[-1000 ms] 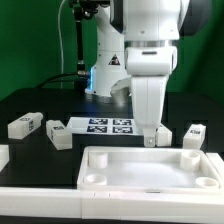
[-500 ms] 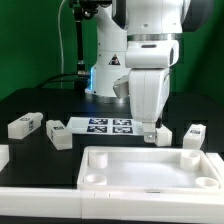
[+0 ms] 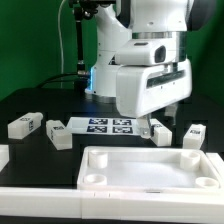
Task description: Assemble desk
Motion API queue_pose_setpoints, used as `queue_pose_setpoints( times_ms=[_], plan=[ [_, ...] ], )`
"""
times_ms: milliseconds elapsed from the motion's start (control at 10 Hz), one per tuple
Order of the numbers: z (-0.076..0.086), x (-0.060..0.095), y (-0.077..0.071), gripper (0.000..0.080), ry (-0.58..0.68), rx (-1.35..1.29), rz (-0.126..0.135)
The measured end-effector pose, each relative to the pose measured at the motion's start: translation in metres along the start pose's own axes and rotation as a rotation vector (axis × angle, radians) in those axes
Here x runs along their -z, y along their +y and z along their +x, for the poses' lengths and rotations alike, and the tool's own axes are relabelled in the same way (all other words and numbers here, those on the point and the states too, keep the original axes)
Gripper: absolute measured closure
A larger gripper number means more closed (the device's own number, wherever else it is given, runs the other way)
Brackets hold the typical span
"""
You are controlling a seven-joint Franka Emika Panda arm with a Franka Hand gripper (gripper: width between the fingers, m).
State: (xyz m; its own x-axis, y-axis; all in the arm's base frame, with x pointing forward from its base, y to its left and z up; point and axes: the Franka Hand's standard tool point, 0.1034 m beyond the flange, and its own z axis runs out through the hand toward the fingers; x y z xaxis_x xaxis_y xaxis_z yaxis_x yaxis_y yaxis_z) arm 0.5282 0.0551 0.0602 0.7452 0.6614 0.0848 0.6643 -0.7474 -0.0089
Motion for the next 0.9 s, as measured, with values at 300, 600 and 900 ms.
queue_pose_setpoints(
  times_ms=[300, 600, 900],
  plan=[
    [0.001, -0.003, -0.004, 0.0150, 0.005, -0.220, 0.018],
    [0.002, -0.003, -0.006, 0.0150, 0.008, -0.384, 0.027],
    [0.004, -0.007, -0.026, 0.0150, -0.006, -0.866, 0.066]
  ],
)
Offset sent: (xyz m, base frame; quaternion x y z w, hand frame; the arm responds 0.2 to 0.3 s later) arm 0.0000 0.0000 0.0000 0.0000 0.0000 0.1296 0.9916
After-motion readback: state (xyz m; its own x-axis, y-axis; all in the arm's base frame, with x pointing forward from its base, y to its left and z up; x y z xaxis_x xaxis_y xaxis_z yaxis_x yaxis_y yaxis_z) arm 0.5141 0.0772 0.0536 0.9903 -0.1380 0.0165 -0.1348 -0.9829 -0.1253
